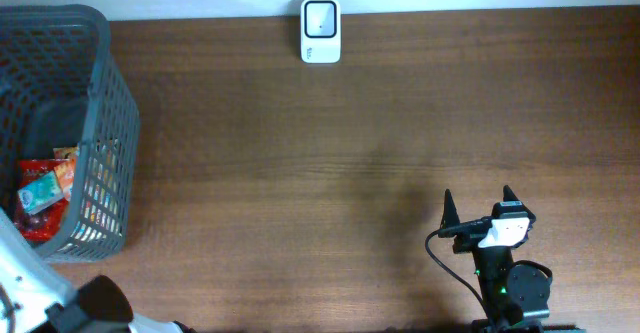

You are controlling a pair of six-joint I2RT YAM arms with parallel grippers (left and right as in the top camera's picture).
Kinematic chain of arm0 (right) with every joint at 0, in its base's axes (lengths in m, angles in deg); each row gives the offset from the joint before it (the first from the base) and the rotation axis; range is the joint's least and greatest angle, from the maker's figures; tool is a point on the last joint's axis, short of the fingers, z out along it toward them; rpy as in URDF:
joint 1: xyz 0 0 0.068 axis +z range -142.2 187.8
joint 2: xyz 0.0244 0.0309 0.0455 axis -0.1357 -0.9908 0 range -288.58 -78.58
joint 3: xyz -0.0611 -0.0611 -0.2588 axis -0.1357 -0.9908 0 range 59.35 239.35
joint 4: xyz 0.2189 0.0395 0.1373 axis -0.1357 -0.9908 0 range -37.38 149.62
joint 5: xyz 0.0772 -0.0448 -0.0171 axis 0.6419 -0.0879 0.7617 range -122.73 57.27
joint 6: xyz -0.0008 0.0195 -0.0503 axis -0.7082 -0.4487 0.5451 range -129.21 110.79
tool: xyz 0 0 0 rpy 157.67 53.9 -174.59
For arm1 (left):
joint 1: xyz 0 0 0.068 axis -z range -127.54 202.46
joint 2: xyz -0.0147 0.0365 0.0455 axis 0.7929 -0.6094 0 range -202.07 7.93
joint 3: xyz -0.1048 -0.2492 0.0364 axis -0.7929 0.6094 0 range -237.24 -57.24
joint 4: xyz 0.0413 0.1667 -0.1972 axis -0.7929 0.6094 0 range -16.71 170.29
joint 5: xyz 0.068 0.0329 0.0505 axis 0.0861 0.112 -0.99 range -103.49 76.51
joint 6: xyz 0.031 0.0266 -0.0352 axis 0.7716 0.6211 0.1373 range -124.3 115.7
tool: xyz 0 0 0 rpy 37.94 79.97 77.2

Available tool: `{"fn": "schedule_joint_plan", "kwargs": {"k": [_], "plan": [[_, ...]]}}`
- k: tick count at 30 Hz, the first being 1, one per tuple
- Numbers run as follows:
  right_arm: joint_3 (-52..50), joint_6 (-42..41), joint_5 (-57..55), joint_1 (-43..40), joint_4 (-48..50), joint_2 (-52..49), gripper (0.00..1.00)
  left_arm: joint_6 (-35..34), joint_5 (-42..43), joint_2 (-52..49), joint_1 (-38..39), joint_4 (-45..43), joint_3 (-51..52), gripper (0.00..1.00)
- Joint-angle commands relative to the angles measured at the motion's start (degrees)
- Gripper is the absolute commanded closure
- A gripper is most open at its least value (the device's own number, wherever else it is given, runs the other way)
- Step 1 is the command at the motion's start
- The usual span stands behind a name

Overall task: Scan the item barcode
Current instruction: 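Reach the left gripper into the basket and grasp the orange tissue pack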

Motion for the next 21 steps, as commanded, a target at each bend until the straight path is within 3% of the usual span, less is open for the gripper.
{"fn": "schedule_joint_plan", "kwargs": {"k": [1,11,16,19,20,21], "plan": [[-0.52,-0.26,0.11,-0.39,-0.15,0.46,0.01,-2.78,3.13,-4.02,-2.43,4.2,-0.66,0.01],[-0.52,-0.26,0.11,-0.39,-0.15,0.46,0.02,-2.12,4.17,-23.41,-2.34,16.39,1.97,0.01],[-0.52,-0.26,0.11,-0.39,-0.15,0.46,0.02,3.93,10.95,-25.77,-0.72,11.93,9.14,0.15],[-0.52,-0.26,0.11,-0.39,-0.15,0.46,0.02,3.93,10.47,-25.79,1.07,8.74,12.98,0.25],[-0.52,-0.26,0.11,-0.39,-0.15,0.46,0.01,3.87,9.25,-25.79,1.77,7.67,14.25,0.36],[-0.52,-0.26,0.09,-0.39,-0.15,0.46,0.02,2.89,7.32,-25.79,2.34,6.71,15.43,0.37]]}}
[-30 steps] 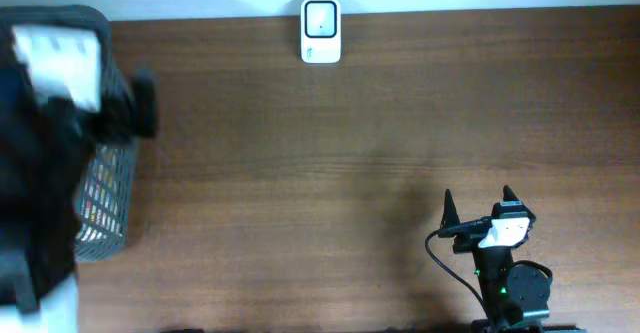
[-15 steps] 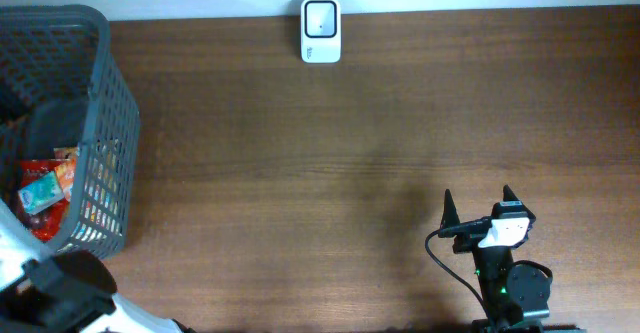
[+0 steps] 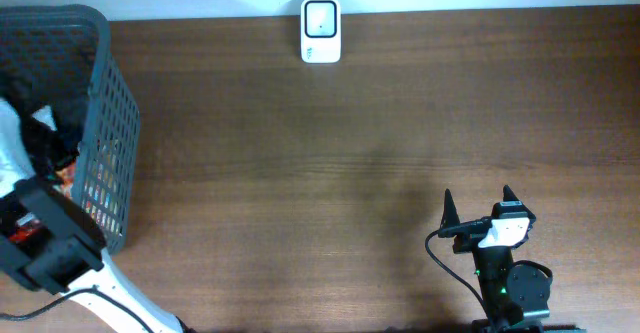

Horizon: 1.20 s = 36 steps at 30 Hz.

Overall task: Scan the item barcode
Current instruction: 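Reach the left gripper into the basket and grasp the orange tissue pack, then carry the orange tissue pack forward and release it on the table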

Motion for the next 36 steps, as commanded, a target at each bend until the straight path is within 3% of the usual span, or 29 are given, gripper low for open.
{"fn": "schedule_joint_plan", "kwargs": {"k": [1,3,4,5,6,8,10,13,18,22,25,28,32,34,36], "plan": [[-0.52,-0.24,0.09,-0.39,-0.13,0.48,0.02,-2.1,-4.63,-0.15,1.73,-2.12,3.72,0.37],[-0.52,-0.24,0.09,-0.39,-0.13,0.48,0.02,-4.57,-8.96,-0.15,1.7,-2.82,5.01,0.37],[-0.52,-0.24,0.09,-0.39,-0.13,0.48,0.02,-4.57,-10.08,-0.15,1.7,-2.75,5.11,0.45],[-0.52,-0.24,0.09,-0.39,-0.13,0.48,0.02,-4.57,-10.86,-0.15,1.7,-2.69,5.11,0.73],[-0.52,-0.24,0.09,-0.39,-0.13,0.48,0.02,-4.57,-11.74,-0.15,1.7,-2.67,5.11,0.81],[-0.52,-0.24,0.09,-0.39,-0.13,0.48,0.02,-4.57,-12.76,-0.15,1.7,-2.58,5.11,0.83],[-0.52,-0.24,0.09,-0.39,-0.13,0.48,0.02,-4.55,-12.74,-0.15,1.66,-2.29,5.09,1.0],[-0.52,-0.24,0.09,-0.39,-0.13,0.48,0.01,-4.57,-9.92,-0.13,1.66,0.59,1.01,1.0],[-0.52,-0.24,0.09,-0.39,-0.13,0.48,0.01,-4.57,12.33,3.04,1.55,7.21,-27.63,1.0],[-0.52,-0.24,0.09,-0.39,-0.13,0.48,0.02,-4.57,22.58,9.2,1.73,8.09,-49.18,1.0],[-0.52,-0.24,0.09,-0.39,-0.13,0.48,0.02,-4.55,25.9,15.41,4.72,10.16,-56.35,1.0],[-0.52,-0.24,0.09,-0.39,-0.13,0.48,0.01,-4.35,25.94,21.66,15.32,12.46,-57.7,1.0],[-0.52,-0.24,0.09,-0.37,-0.13,0.48,0.02,0.44,25.53,20.35,37.99,14.93,-54.99,1.0],[-0.52,-0.24,0.07,-0.39,-0.13,0.48,0.02,0.37,18.67,17.4,49.94,14.73,-49.66,1.0],[-0.52,-0.24,0.09,-0.39,-0.13,0.48,0.02,-0.09,6.29,13.55,57.22,14.6,-44.24,1.0]]}}
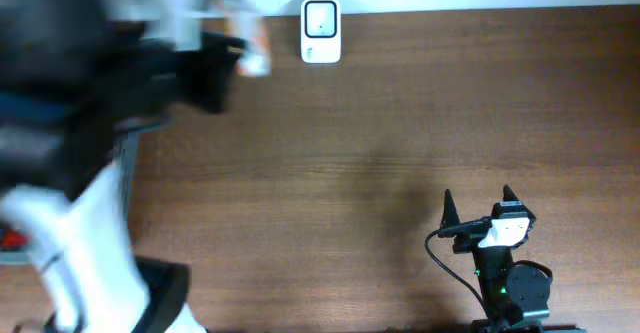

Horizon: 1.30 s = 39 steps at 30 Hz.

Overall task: Scan the item barcode
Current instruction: 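Carry the orange tissue pack forward and release it on the table, then reach the left gripper into the basket and grasp the green tissue pack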

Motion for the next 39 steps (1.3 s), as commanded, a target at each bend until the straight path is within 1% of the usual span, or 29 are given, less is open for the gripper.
{"fn": "schedule_joint_plan", "kwargs": {"k": [1,2,3,5,6,7,8,10,12,13,15,16,17,18,20,21,22,24,26,27,28,29,30,32,34,36,38,39], "plan": [[-0.52,-0.26,0.07,-0.39,-0.13,0.48,0.02,0.63,-19.1,-7.43,10.62,-0.26,8.66,1.0],[-0.52,-0.26,0.04,-0.39,-0.13,0.48,0.02,-3.72,-24.55,-10.84,12.79,-1.38,12.46,1.0],[-0.52,-0.26,0.07,-0.39,-0.13,0.48,0.02,-7.13,-26.43,-13.73,13.84,-2.8,15.28,1.0],[-0.52,-0.26,0.07,-0.37,-0.13,0.48,0.02,-13.92,-26.77,-19.06,15.1,-6.36,19.71,1.0],[-0.52,-0.26,0.07,-0.39,-0.13,0.48,0.02,-20.04,-26.32,-23.08,15.85,-9.01,22.36,1.0],[-0.52,-0.26,0.07,-0.39,-0.13,0.48,0.01,-22.93,-25.0,-25.49,16.33,-10.75,23.54,1.0],[-0.52,-0.26,0.07,-0.39,-0.13,0.48,0.02,-25.35,-21.86,-28.96,17.16,-13.11,24.41,1.0],[-0.52,-0.26,0.07,-0.39,-0.13,0.48,0.02,-25.77,-15.91,-33.62,18.34,-16.41,24.41,1.0],[-0.52,-0.26,0.07,-0.39,-0.13,0.48,0.02,-25.77,-14.32,-36.48,19.63,-18.38,24.41,1.0],[-0.52,-0.26,0.07,-0.39,-0.13,0.48,0.02,-25.73,-14.38,-37.38,20.26,-18.75,24.44,0.96],[-0.52,-0.26,0.07,-0.37,-0.13,0.48,0.01,-25.29,-15.13,-37.75,20.83,-18.73,24.44,0.34],[-0.52,-0.26,0.07,-0.39,-0.13,0.48,0.02,-24.59,-15.82,-37.66,20.74,-18.4,24.15,0.2],[-0.52,-0.26,0.04,-0.39,-0.13,0.48,0.02,-23.74,-15.82,-37.64,20.41,-17.9,23.78,0.18],[-0.52,-0.26,0.07,-0.39,-0.13,0.48,0.01,-23.04,-15.8,-37.51,19.85,-16.57,22.75,0.1],[-0.52,-0.26,0.07,-0.39,-0.13,0.48,0.02,-20.65,-15.82,-36.96,17.51,-12.87,17.68,0.07],[-0.52,-0.26,0.07,-0.39,-0.13,0.48,0.02,-20.52,-15.8,-36.44,15.67,-10.56,13.2,0.06],[-0.52,-0.26,0.07,-0.39,-0.13,0.48,0.02,-20.52,-15.78,-35.56,13.0,-7.98,6.58,0.05],[-0.52,-0.26,0.07,-0.37,-0.13,0.5,0.02,-20.28,-15.82,-33.99,9.35,-5.09,-2.1,0.05],[-0.52,-0.26,0.07,-0.39,-0.13,0.48,0.02,-17.42,-15.89,-30.73,1.4,-2.4,-15.45,0.05],[-0.52,-0.26,0.07,-0.39,-0.13,0.48,0.02,-14.36,-16.33,-27.61,-2.51,-2.54,-15.54,0.04],[-0.52,-0.26,0.07,-0.39,-0.13,0.48,0.02,-12.55,-19.21,-25.22,-6.56,-1.64,-15.58,0.02],[-0.52,-0.26,0.07,-0.39,-0.13,0.48,0.02,-12.57,-22.23,-23.89,-9.35,-0.37,-15.58,0.01],[-0.52,-0.26,0.07,-0.39,-0.13,0.48,0.02,-11.65,-25.88,-21.64,-14.95,0.46,-15.5,0.01],[-0.52,-0.26,0.07,-0.39,-0.13,0.48,0.02,-10.4,-25.73,-19.23,-23.32,0.46,-15.47,0.01],[-0.52,-0.26,0.07,-0.39,-0.13,0.48,0.02,-10.38,-25.07,-17.57,-34.8,0.46,-15.37,0.01],[-0.52,-0.26,0.07,-0.39,-0.13,0.48,0.02,-8.61,-22.51,-17.38,-41.88,0.46,-13.92,0.01],[-0.52,-0.26,0.07,-0.39,-0.13,0.48,0.01,-8.85,-22.25,-17.35,-48.13,0.46,-8.13,0.01],[-0.52,-0.26,0.07,-0.39,-0.13,0.48,0.02,-8.98,-22.27,-17.35,-50.12,0.46,-3.26,0.01]]}}
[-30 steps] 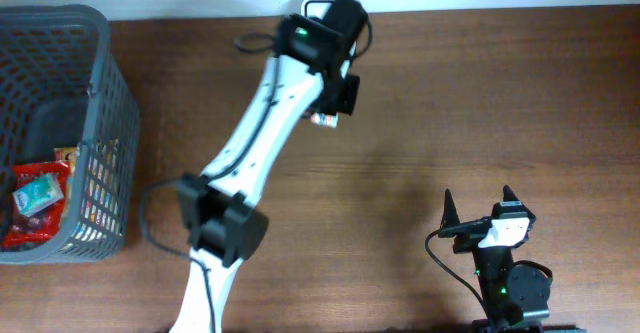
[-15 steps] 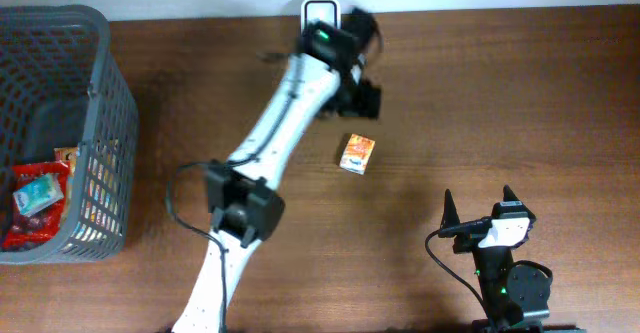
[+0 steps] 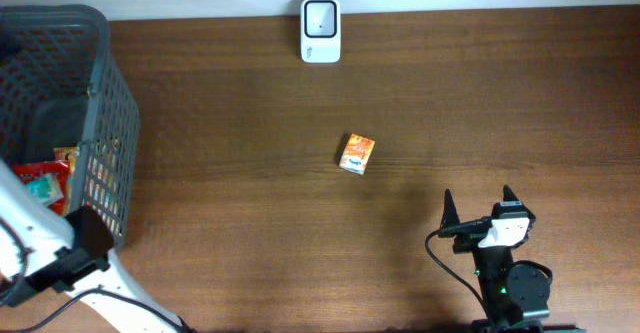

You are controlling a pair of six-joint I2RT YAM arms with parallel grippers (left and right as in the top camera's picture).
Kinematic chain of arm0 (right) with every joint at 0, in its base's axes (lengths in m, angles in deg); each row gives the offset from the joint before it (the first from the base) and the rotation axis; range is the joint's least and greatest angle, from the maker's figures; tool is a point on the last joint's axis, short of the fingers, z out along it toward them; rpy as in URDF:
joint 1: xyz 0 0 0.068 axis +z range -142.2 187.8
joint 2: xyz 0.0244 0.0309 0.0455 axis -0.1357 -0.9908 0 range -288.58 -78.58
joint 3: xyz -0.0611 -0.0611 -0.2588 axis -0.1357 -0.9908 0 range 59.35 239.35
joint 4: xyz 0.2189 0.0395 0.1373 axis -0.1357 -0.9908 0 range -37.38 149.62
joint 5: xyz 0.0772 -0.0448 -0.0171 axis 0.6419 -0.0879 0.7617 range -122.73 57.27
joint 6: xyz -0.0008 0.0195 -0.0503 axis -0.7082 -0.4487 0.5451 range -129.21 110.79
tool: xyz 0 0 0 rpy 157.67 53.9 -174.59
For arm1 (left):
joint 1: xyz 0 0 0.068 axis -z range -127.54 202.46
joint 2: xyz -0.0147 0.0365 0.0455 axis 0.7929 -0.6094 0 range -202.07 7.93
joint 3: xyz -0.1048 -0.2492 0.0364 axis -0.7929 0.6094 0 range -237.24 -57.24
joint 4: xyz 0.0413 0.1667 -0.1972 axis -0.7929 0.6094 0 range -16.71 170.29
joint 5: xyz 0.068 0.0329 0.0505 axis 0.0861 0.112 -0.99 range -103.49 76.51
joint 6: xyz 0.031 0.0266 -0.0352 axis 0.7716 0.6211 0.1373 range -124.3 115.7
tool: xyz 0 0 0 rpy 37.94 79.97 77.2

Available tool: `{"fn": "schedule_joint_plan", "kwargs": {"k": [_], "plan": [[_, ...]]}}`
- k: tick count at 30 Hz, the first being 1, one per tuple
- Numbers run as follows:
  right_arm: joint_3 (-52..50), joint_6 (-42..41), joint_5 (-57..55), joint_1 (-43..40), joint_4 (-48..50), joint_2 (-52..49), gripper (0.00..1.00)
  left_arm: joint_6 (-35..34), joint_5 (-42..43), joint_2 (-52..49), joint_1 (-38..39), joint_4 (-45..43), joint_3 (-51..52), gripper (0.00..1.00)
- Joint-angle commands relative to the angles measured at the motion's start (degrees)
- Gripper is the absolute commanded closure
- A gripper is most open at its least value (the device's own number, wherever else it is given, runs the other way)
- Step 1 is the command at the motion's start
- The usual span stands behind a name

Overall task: Scan the item barcode
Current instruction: 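Reach the left gripper into the basket and grasp the green tissue pack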

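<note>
A small orange box [image 3: 356, 154] lies by itself on the brown table, a little right of centre. The white barcode scanner [image 3: 320, 31] stands at the table's far edge, well behind the box. My left arm [image 3: 55, 248] is at the lower left corner beside the basket, and its fingers do not show. My right gripper [image 3: 478, 205] rests open near the front right, with nothing between its fingers, some way to the right of and nearer than the box.
A grey mesh basket [image 3: 105, 113] fills the left side, with red and teal packets [image 3: 45, 178] inside it. The right arm's black base and cable [image 3: 510, 283] sit at the front edge.
My left arm was swept across the upper left with the orange box held up next to the scanner. Now the box lies on the table's middle and the arm is back at the lower left.
My left arm first sat low at the front left, with packets in the basket. Then it reached into the basket. Then it held the small orange box beside the scanner. Now the box is let go on the table. The right arm never moved.
</note>
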Motion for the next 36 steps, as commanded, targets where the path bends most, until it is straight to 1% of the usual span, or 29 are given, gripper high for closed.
{"fn": "schedule_joint_plan", "kwargs": {"k": [1,2,3,4,5,6,7,10,11,13,16,19,20,21,22,25,26,28,31,34,36], "plan": [[-0.52,-0.24,0.11,-0.39,-0.13,0.46,0.01,1.01,1.11,0.37,-5.62,0.24,12.22,0.01],[-0.52,-0.24,0.11,-0.39,-0.13,0.46,0.02,-1.42,0.02,0.37,-6.36,0.24,16.85,0.01],[-0.52,-0.24,0.11,-0.39,-0.13,0.46,0.02,-5.9,-2.67,0.35,-6.86,-0.02,23.74,0.01],[-0.52,-0.24,0.11,-0.39,-0.13,0.46,0.02,-8.46,-4.9,0.35,-6.88,-1.75,29.66,0.01],[-0.52,-0.24,0.11,-0.39,-0.13,0.46,0.02,-8.68,-5.62,0.35,-6.88,-3.54,33.18,0.01],[-0.52,-0.24,0.11,-0.39,-0.13,0.46,0.02,-8.7,-5.84,0.35,-6.78,-7.65,40.02,0.01],[-0.52,-0.24,0.11,-0.39,-0.13,0.46,0.02,-8.76,-5.86,0.35,-6.6,-10.25,44.17,0.01],[-0.52,-0.24,0.11,-0.39,-0.13,0.46,0.02,-10.21,-5.9,0.35,-5.97,-17.27,54.31,0.0],[-0.52,-0.24,0.11,-0.39,-0.13,0.46,0.02,-10.19,-6.25,0.35,-5.97,-19.06,57.64,0.04],[-0.52,-0.24,0.11,-0.39,-0.13,0.46,0.02,-10.19,-8.87,0.35,-5.88,-20.33,61.79,0.07],[-0.52,-0.24,0.11,-0.39,-0.13,0.46,0.02,-10.19,-15.1,0.35,-4.87,-22.58,70.05,0.06],[-0.52,-0.24,0.11,-0.39,-0.13,0.46,0.02,-10.14,-18.27,0.35,-4.85,-23.71,72.17,0.07],[-0.52,-0.24,0.11,-0.39,-0.13,0.46,0.02,-10.1,-18.67,0.31,-4.83,-24.17,72.22,0.1],[-0.52,-0.24,0.11,-0.39,-0.13,0.46,0.02,-9.9,-18.93,0.33,-4.83,-24.76,72.22,0.16],[-0.52,-0.24,0.11,-0.39,-0.13,0.46,0.02,-8.79,-18.91,0.33,-4.83,-25.16,72.22,0.28],[-0.52,-0.24,0.11,-0.39,-0.13,0.46,0.02,-8.66,-18.84,0.37,-4.76,-24.48,71.32,0.28],[-0.52,-0.24,0.11,-0.39,-0.13,0.46,0.02,-8.66,-18.6,0.44,-4.7,-23.39,69.79,0.28],[-0.52,-0.24,0.11,-0.39,-0.13,0.46,0.02,-8.66,-15.76,1.75,-4.68,-20.96,65.11,0.24],[-0.52,-0.24,0.11,-0.39,-0.13,0.46,0.02,-8.63,-15.23,4.5,-4.68,-20.31,61.02,0.24],[-0.52,-0.24,0.11,-0.39,-0.13,0.46,0.02,-8.61,-15.74,5.05,-4.68,-20.98,61.18,0.27],[-0.52,-0.24,0.11,-0.39,-0.13,0.46,0.02,-8.59,-15.89,4.28,-4.68,-21.46,63.14,0.29]]}}
